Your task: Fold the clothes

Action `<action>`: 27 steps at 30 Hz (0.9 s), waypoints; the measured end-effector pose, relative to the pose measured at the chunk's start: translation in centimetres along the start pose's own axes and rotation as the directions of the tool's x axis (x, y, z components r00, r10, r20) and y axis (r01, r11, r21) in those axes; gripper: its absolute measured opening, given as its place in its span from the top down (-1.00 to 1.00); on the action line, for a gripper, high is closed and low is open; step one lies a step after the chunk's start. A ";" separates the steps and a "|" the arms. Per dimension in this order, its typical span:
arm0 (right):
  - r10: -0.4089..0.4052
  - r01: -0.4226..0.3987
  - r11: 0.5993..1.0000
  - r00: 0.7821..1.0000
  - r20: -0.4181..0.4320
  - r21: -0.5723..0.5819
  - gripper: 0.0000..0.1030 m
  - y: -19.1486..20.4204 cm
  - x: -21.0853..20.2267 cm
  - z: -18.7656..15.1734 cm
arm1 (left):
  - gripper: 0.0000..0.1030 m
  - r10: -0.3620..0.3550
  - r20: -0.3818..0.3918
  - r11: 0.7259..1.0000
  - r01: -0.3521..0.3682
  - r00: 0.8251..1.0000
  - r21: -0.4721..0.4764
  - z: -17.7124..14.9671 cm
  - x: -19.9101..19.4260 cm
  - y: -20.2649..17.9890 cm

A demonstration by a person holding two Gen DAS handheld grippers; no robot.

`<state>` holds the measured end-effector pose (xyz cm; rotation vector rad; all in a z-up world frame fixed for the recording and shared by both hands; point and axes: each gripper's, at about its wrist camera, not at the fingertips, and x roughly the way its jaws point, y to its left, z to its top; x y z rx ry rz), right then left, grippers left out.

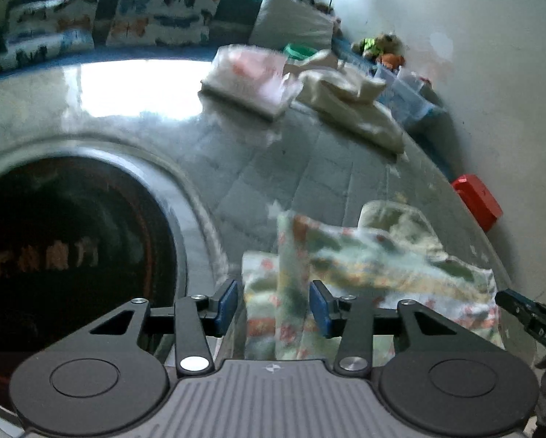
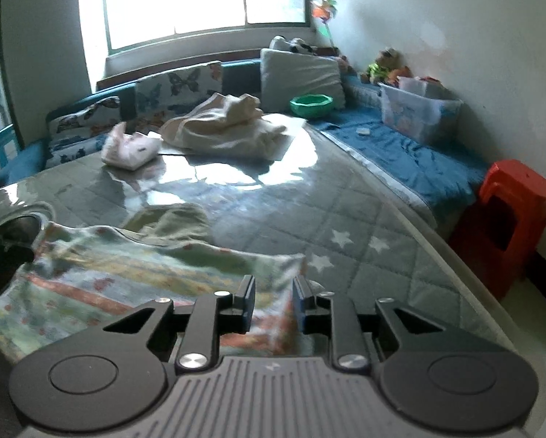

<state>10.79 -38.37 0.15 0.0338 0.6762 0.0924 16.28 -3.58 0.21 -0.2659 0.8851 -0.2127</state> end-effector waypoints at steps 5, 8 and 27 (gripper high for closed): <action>0.040 -0.040 0.999 0.999 0.004 -0.018 0.54 1.2 1.0 0.9 | 0.30 -0.029 0.049 1.000 0.029 0.998 0.001 1.2 0.0 -1.6; 0.054 -0.054 0.998 0.998 -0.012 -0.021 0.54 1.5 2.2 1.1 | 0.36 -0.066 0.033 0.998 0.066 0.997 0.009 1.5 1.0 -2.3; 0.098 -0.098 0.995 0.995 -0.028 -0.025 0.33 2.2 3.5 0.6 | 0.40 -0.090 -0.005 0.995 0.090 0.996 0.045 1.4 3.6 -3.3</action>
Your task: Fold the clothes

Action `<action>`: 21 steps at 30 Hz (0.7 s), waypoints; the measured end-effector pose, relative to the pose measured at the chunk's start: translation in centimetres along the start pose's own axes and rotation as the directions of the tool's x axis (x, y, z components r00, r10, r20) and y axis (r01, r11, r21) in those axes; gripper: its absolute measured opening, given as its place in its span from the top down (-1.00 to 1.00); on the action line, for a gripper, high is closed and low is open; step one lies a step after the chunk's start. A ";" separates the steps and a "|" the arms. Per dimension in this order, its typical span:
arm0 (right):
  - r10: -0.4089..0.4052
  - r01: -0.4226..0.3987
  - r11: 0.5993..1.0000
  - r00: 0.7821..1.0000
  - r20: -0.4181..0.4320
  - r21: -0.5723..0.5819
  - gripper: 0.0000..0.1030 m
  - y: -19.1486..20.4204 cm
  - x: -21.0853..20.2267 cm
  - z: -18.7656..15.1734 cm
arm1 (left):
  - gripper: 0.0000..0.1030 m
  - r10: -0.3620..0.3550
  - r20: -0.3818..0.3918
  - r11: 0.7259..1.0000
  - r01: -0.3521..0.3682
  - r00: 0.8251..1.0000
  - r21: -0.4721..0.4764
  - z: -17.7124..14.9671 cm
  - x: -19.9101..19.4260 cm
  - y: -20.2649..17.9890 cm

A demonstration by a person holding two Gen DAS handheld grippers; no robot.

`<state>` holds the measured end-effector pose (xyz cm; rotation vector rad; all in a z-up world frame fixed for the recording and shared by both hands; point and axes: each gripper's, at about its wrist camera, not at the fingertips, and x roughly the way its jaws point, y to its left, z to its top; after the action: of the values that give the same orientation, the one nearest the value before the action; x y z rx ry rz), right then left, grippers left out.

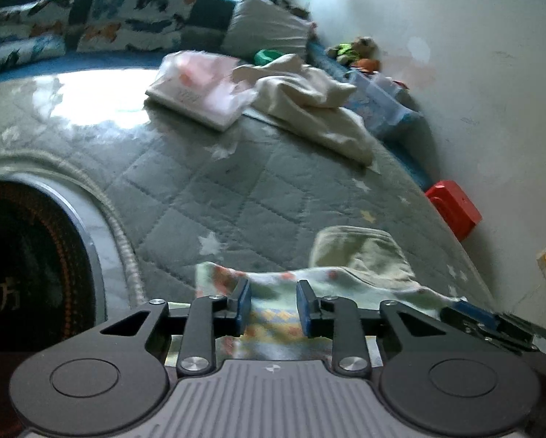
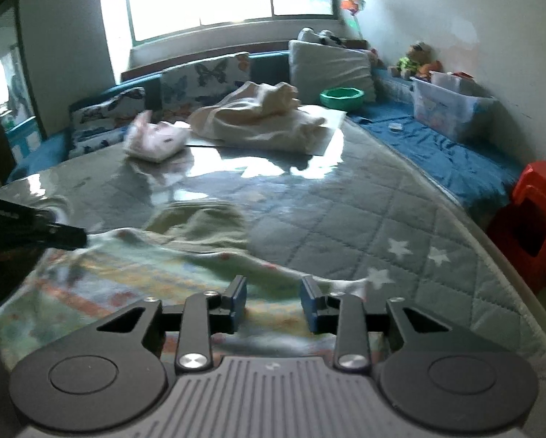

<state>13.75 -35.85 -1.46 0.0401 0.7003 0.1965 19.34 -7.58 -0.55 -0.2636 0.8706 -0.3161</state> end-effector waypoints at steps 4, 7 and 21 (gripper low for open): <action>0.058 -0.058 0.998 0.998 0.005 -0.035 0.28 2.2 -0.9 -0.6 | 0.40 0.007 0.014 0.997 -0.008 1.000 0.079 -1.1 -0.8 -1.7; 0.095 -0.094 0.992 0.995 0.003 -0.082 0.26 4.2 -1.1 -0.9 | 0.40 0.009 0.018 0.991 -0.011 1.000 0.136 -1.9 -1.1 -2.8; 0.156 -0.162 0.970 0.987 -0.045 -0.181 0.23 7.9 -2.7 -3.6 | 0.39 0.038 0.000 0.978 -0.037 0.999 0.203 -4.8 -1.9 -3.6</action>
<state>8.06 -28.72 -1.71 -0.0837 0.7068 0.4159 13.87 -10.64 -0.98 -0.0566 0.8387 -0.3678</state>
